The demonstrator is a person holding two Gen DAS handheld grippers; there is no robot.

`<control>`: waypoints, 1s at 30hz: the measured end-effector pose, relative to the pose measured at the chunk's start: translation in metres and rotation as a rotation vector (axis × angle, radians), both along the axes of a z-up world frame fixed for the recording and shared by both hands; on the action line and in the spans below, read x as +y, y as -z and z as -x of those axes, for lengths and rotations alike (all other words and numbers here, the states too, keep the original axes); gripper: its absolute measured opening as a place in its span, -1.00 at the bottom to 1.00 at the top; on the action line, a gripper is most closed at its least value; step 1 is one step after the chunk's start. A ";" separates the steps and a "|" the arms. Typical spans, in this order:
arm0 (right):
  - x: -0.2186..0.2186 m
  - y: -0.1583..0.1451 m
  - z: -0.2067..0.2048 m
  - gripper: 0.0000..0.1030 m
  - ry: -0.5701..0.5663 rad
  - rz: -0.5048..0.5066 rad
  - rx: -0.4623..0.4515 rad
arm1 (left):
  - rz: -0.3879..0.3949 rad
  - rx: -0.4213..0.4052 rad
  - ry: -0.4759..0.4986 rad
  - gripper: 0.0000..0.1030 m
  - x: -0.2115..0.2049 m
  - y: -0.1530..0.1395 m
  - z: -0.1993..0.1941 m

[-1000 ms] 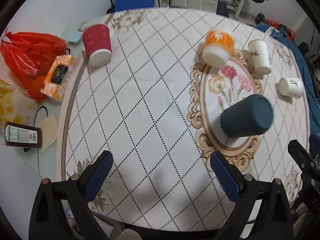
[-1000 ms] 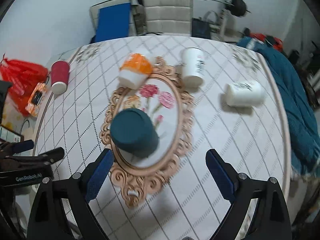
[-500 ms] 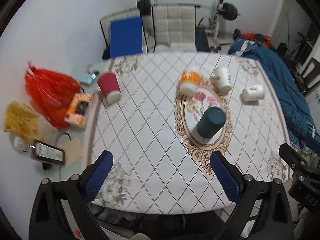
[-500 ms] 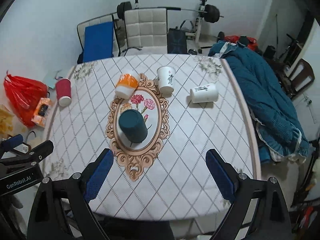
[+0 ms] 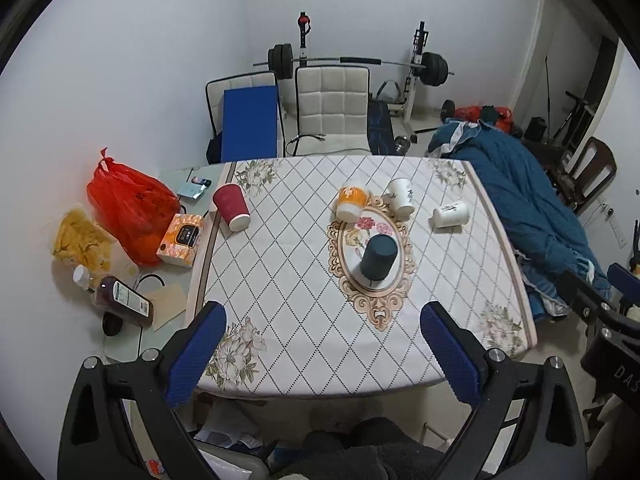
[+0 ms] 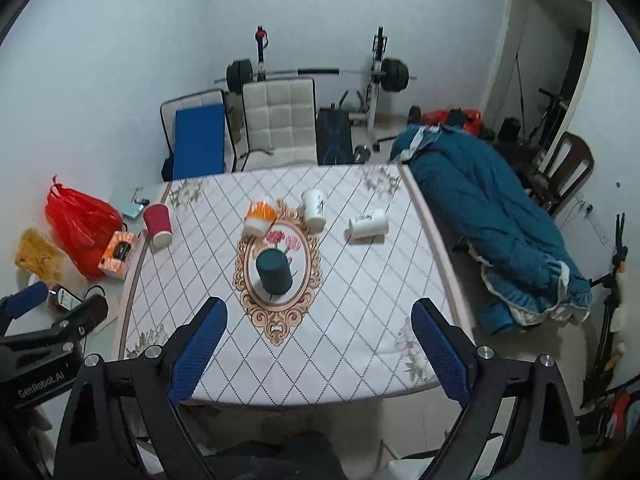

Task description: Flip cup upside down

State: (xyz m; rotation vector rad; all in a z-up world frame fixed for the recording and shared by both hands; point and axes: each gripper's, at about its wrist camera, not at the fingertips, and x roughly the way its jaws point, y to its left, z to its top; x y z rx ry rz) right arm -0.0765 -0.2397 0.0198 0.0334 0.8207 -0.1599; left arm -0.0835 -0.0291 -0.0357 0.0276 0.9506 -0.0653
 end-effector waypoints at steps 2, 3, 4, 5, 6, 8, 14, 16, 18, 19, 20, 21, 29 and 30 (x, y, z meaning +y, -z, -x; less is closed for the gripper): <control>-0.001 -0.012 0.009 0.89 -0.007 0.001 -0.019 | -0.002 -0.015 -0.009 0.93 -0.002 -0.008 0.007; -0.001 -0.017 0.013 0.92 -0.011 0.004 -0.027 | 0.000 -0.018 -0.016 0.94 -0.002 -0.012 0.009; -0.001 -0.024 0.019 0.93 -0.020 0.005 -0.034 | 0.005 -0.024 -0.022 0.93 -0.003 -0.016 0.011; -0.002 -0.028 0.022 0.93 -0.023 0.004 -0.039 | 0.009 -0.034 -0.028 0.93 -0.003 -0.020 0.014; -0.003 -0.031 0.026 0.93 -0.024 0.002 -0.044 | 0.006 -0.048 -0.033 0.93 -0.004 -0.024 0.017; -0.006 -0.038 0.033 0.93 -0.019 0.015 -0.055 | -0.004 -0.061 -0.041 0.93 -0.004 -0.030 0.021; -0.015 -0.046 0.038 0.93 -0.024 0.005 -0.053 | -0.010 -0.062 -0.057 0.94 -0.006 -0.035 0.027; -0.019 -0.048 0.035 0.93 -0.025 -0.001 -0.053 | -0.009 -0.062 -0.055 0.94 -0.009 -0.035 0.028; -0.021 -0.048 0.036 0.93 -0.026 -0.001 -0.053 | -0.008 -0.061 -0.053 0.94 -0.011 -0.036 0.029; -0.021 -0.048 0.034 0.93 -0.026 -0.003 -0.052 | -0.007 -0.059 -0.050 0.94 -0.012 -0.035 0.029; -0.022 -0.049 0.033 0.93 -0.027 -0.004 -0.052 | -0.007 -0.057 -0.050 0.93 -0.014 -0.036 0.029; -0.022 -0.048 0.032 0.93 -0.025 -0.001 -0.053 | -0.004 -0.054 -0.047 0.93 -0.015 -0.035 0.029; -0.022 -0.050 0.022 0.93 -0.029 0.005 -0.054 | -0.007 -0.049 -0.044 0.94 -0.018 -0.034 0.028; -0.023 -0.050 0.022 0.93 -0.030 0.005 -0.055 | -0.009 -0.051 -0.050 0.94 -0.017 -0.035 0.028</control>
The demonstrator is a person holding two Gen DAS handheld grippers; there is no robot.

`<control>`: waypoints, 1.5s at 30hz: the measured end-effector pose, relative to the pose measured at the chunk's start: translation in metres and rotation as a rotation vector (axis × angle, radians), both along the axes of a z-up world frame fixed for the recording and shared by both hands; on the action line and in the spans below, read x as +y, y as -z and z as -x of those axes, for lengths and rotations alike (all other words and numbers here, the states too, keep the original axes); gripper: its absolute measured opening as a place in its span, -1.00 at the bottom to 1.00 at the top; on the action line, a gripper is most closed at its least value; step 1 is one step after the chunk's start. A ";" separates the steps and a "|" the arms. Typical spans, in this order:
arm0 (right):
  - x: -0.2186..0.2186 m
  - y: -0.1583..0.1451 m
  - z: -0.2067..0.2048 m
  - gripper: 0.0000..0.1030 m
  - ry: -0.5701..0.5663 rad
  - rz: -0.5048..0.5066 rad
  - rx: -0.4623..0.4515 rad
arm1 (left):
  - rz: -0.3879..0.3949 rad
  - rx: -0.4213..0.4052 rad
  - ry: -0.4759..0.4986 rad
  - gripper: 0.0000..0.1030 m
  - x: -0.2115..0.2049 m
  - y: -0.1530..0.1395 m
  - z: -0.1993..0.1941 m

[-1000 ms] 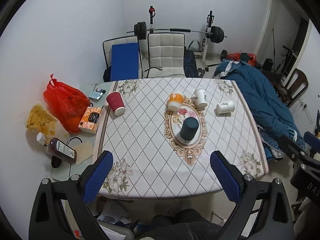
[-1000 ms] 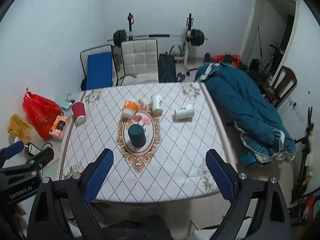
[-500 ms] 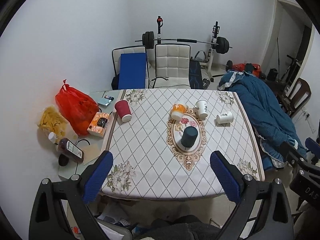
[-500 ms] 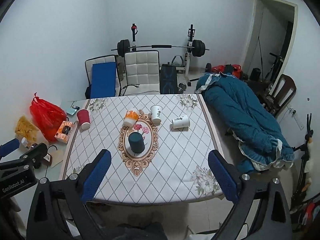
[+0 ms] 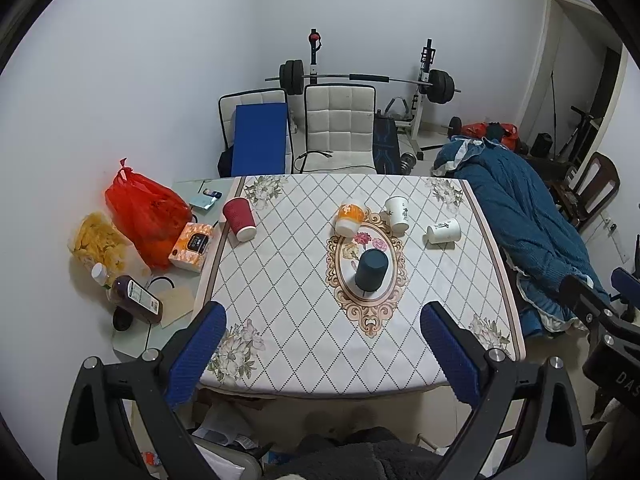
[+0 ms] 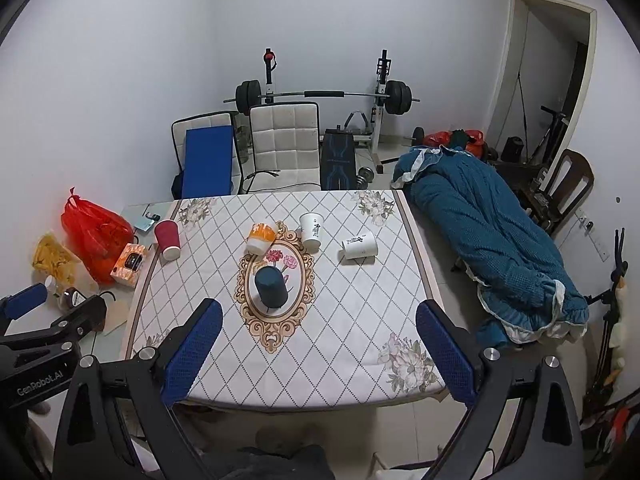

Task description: Flip cup upside down

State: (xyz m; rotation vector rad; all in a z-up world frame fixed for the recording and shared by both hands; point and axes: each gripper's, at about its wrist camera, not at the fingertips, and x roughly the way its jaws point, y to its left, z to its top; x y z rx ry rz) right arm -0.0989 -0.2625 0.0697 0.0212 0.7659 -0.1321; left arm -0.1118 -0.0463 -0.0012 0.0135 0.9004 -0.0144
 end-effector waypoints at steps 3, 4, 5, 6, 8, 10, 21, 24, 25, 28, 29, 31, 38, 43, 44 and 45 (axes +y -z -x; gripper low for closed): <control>0.000 0.000 0.000 0.93 0.003 0.000 0.001 | -0.003 -0.003 -0.011 0.94 0.002 -0.001 0.000; 0.000 -0.001 0.000 0.93 0.004 -0.002 0.000 | -0.002 -0.006 -0.014 0.94 0.003 -0.002 0.000; 0.000 -0.001 0.000 0.93 0.004 -0.001 -0.001 | -0.003 -0.010 -0.018 0.94 0.004 -0.003 0.001; -0.001 0.000 0.000 0.93 0.003 0.003 -0.001 | -0.006 -0.012 -0.020 0.94 0.004 -0.003 0.001; 0.000 -0.001 0.000 0.93 0.002 -0.001 -0.003 | -0.009 -0.011 -0.020 0.96 0.006 -0.004 0.001; 0.003 -0.001 0.000 0.93 -0.002 0.000 -0.002 | -0.012 -0.010 -0.020 0.96 0.007 -0.003 0.002; 0.008 -0.001 0.007 0.93 -0.015 -0.001 0.002 | -0.013 -0.007 -0.018 0.96 0.009 -0.003 0.005; 0.009 -0.001 0.009 0.93 -0.017 -0.002 0.000 | -0.008 -0.010 -0.021 0.97 0.011 -0.004 0.008; 0.010 -0.001 0.010 0.93 -0.017 -0.003 -0.001 | -0.011 -0.011 -0.022 0.97 0.012 -0.004 0.008; 0.010 -0.001 0.012 0.93 -0.021 0.001 -0.003 | -0.010 -0.016 -0.023 0.96 0.013 -0.006 0.009; 0.010 -0.001 0.013 0.93 -0.023 0.002 -0.002 | -0.009 -0.017 -0.022 0.97 0.013 -0.006 0.010; 0.011 -0.001 0.013 0.93 -0.023 0.004 -0.003 | -0.008 -0.020 -0.024 0.96 0.013 -0.008 0.012; 0.013 -0.001 0.017 0.93 -0.025 0.014 -0.007 | -0.006 -0.029 -0.030 0.97 0.012 -0.011 0.015; 0.015 -0.003 0.020 0.93 -0.031 0.011 -0.007 | -0.002 -0.032 -0.034 0.97 0.012 -0.012 0.017; 0.016 -0.004 0.021 0.93 -0.032 0.010 -0.008 | 0.000 -0.033 -0.035 0.97 0.012 -0.012 0.017; 0.017 -0.005 0.022 0.93 -0.032 0.015 -0.009 | 0.000 -0.034 -0.035 0.97 0.012 -0.013 0.019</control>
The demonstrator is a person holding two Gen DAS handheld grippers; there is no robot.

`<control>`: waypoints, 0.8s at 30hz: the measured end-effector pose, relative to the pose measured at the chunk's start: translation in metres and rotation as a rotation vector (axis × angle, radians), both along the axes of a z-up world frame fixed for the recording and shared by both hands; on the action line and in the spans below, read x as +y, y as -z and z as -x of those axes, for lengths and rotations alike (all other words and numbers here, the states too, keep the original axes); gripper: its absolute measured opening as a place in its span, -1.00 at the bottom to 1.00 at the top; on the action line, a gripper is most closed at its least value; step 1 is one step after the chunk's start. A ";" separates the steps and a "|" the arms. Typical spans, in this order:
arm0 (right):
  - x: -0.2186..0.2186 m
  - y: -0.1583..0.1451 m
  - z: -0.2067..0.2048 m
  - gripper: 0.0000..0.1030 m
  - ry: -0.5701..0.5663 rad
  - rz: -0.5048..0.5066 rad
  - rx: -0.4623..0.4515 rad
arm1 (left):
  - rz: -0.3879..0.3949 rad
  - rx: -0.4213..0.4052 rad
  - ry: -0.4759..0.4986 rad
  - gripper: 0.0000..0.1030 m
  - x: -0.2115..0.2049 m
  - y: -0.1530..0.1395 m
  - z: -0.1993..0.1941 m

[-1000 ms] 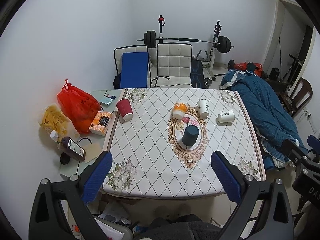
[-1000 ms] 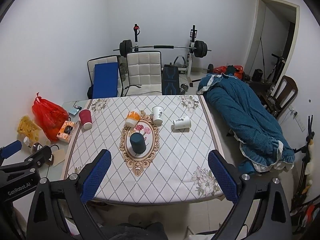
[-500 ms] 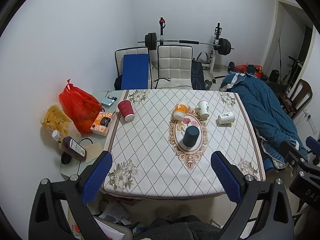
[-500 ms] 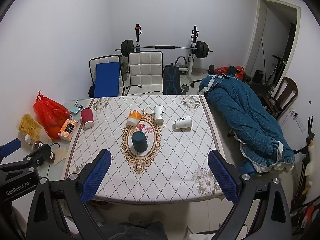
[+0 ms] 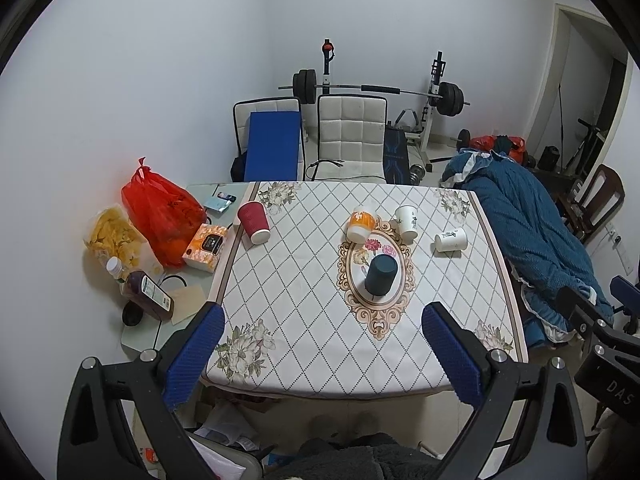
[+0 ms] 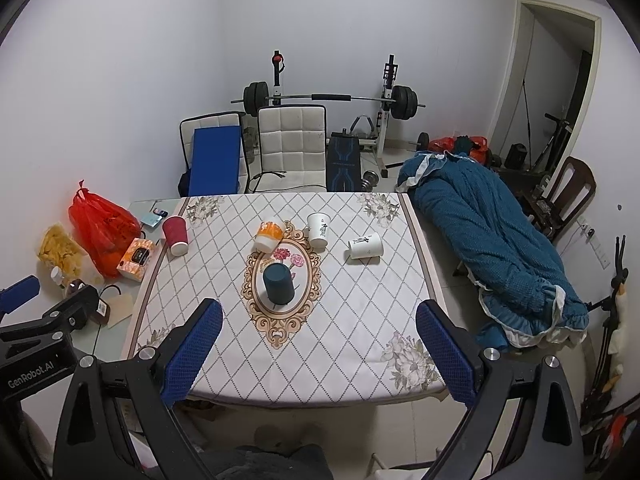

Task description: Flip cup upside down

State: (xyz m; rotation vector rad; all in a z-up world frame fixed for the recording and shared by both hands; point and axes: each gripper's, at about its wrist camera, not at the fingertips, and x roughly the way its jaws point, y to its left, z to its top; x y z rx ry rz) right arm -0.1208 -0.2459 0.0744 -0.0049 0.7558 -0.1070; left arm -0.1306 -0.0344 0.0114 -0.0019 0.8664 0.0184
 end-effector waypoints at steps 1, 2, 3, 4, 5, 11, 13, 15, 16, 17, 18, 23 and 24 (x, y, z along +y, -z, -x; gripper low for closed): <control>0.001 -0.001 0.001 0.93 -0.001 0.000 -0.002 | 0.000 -0.001 0.000 0.97 0.000 0.000 0.000; 0.000 -0.002 0.003 0.93 -0.003 -0.002 -0.003 | 0.000 -0.002 0.001 0.97 0.000 -0.001 0.000; 0.001 -0.002 0.004 0.93 -0.003 0.001 -0.005 | 0.000 -0.002 0.000 0.97 0.000 -0.001 0.000; 0.000 -0.003 0.004 0.93 -0.003 0.003 -0.006 | 0.000 -0.003 0.001 0.97 0.000 -0.001 0.001; -0.001 -0.004 0.004 0.93 -0.003 0.001 -0.006 | 0.000 -0.004 0.001 0.97 -0.001 -0.001 0.001; -0.001 -0.005 0.003 0.93 -0.003 0.005 -0.009 | 0.005 -0.008 0.004 0.97 -0.003 -0.003 0.001; -0.001 -0.006 0.004 0.93 -0.005 0.002 -0.012 | 0.006 -0.009 0.005 0.97 -0.004 -0.002 0.002; 0.000 -0.007 0.004 0.93 -0.006 0.005 -0.015 | 0.006 -0.010 0.004 0.97 -0.004 -0.002 0.001; -0.001 -0.007 0.004 0.93 -0.008 0.001 -0.016 | 0.006 -0.009 0.004 0.97 -0.004 -0.002 0.001; -0.001 -0.008 0.004 0.93 -0.009 -0.002 -0.017 | 0.006 -0.009 0.004 0.97 -0.004 -0.002 0.002; -0.003 -0.008 0.005 0.93 -0.009 -0.001 -0.018 | 0.005 -0.010 0.004 0.97 -0.004 -0.002 0.002; -0.004 -0.009 0.005 0.93 -0.019 -0.009 -0.022 | 0.004 -0.016 -0.003 0.97 -0.005 -0.003 0.002; -0.005 -0.009 0.005 0.93 -0.021 -0.010 -0.022 | 0.006 -0.018 -0.003 0.97 -0.005 -0.004 0.002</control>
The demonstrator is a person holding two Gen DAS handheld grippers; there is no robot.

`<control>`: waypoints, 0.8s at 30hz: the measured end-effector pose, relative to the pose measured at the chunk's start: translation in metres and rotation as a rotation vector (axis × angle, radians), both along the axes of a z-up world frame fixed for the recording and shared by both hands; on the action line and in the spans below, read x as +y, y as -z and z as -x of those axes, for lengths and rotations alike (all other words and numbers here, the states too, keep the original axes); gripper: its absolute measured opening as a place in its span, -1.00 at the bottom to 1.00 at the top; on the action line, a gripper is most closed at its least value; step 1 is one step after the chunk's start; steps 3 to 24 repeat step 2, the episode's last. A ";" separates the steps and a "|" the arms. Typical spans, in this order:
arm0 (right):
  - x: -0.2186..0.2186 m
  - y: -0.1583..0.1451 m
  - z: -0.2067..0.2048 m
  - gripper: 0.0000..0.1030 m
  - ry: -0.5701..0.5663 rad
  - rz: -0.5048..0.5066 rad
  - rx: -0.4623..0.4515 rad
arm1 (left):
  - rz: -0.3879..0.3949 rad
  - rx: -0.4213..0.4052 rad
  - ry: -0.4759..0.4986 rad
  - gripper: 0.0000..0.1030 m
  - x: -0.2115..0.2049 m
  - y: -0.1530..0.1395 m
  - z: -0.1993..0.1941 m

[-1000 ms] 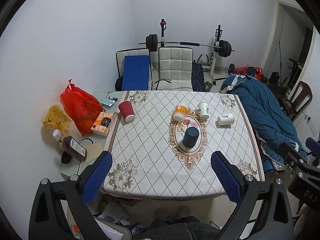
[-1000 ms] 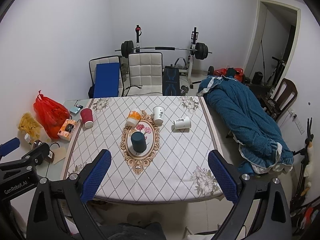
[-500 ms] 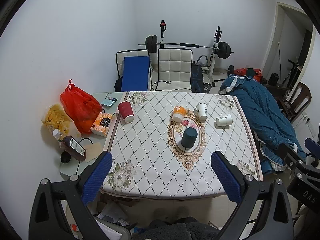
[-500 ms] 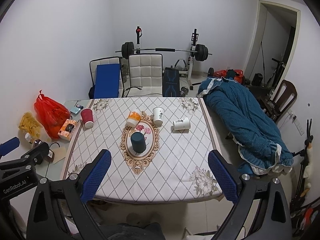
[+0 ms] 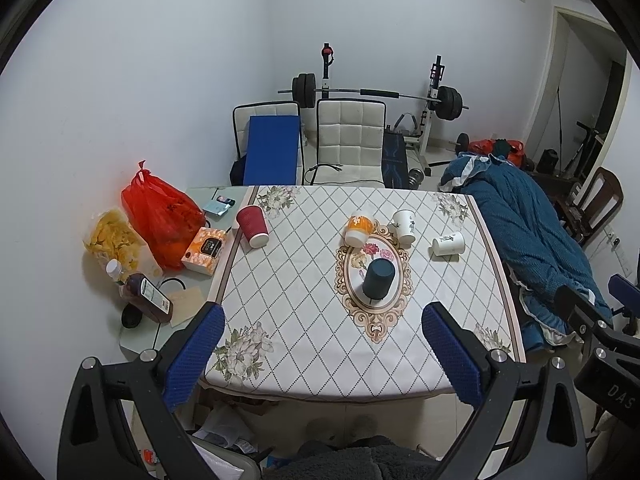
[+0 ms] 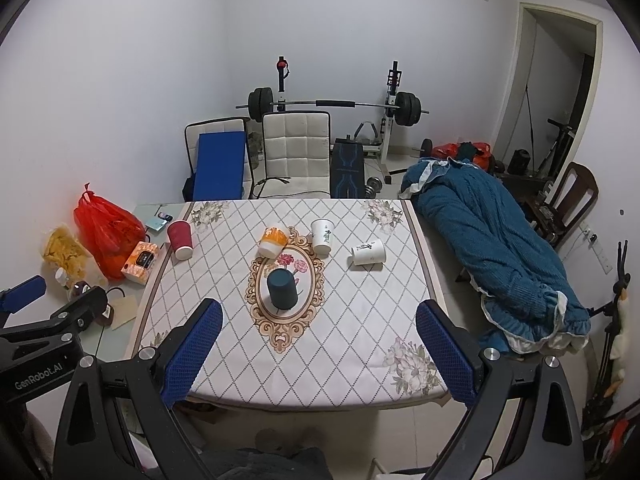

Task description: Flip cup upside down

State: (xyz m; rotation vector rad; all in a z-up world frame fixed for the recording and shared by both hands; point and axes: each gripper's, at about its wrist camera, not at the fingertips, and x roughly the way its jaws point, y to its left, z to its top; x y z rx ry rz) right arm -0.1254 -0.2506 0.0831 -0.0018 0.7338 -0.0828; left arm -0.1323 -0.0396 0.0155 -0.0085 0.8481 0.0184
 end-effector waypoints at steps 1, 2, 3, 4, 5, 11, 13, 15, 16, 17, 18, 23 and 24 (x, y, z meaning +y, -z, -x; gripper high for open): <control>0.000 0.000 0.000 0.93 -0.002 0.000 0.000 | -0.001 -0.002 0.000 0.97 0.000 0.000 0.001; 0.000 0.000 0.000 0.93 -0.004 -0.001 -0.001 | -0.003 -0.003 0.000 0.97 0.000 0.000 0.001; 0.000 0.000 0.000 0.93 -0.004 -0.001 -0.001 | -0.003 -0.003 0.000 0.97 0.000 0.000 0.001; 0.000 0.000 0.000 0.93 -0.004 -0.001 -0.001 | -0.003 -0.003 0.000 0.97 0.000 0.000 0.001; 0.000 0.000 0.000 0.93 -0.004 -0.001 -0.001 | -0.003 -0.003 0.000 0.97 0.000 0.000 0.001; 0.000 0.000 0.000 0.93 -0.004 -0.001 -0.001 | -0.003 -0.003 0.000 0.97 0.000 0.000 0.001; 0.000 0.000 0.000 0.93 -0.004 -0.001 -0.001 | -0.003 -0.003 0.000 0.97 0.000 0.000 0.001; 0.000 0.000 0.000 0.93 -0.004 -0.001 -0.001 | -0.003 -0.003 0.000 0.97 0.000 0.000 0.001; 0.000 0.000 0.000 0.93 -0.004 -0.001 -0.001 | -0.003 -0.003 0.000 0.97 0.000 0.000 0.001; 0.000 0.000 0.000 0.93 -0.004 -0.001 -0.001 | -0.003 -0.003 0.000 0.97 0.000 0.000 0.001; 0.000 0.000 0.000 0.93 -0.004 -0.001 -0.001 | -0.003 -0.003 0.000 0.97 0.000 0.000 0.001; 0.000 0.000 0.000 0.93 -0.004 -0.001 -0.001 | -0.003 -0.003 0.000 0.97 0.000 0.000 0.001; 0.000 0.000 0.000 0.93 -0.004 -0.001 -0.001 | -0.003 -0.003 0.000 0.97 0.000 0.000 0.001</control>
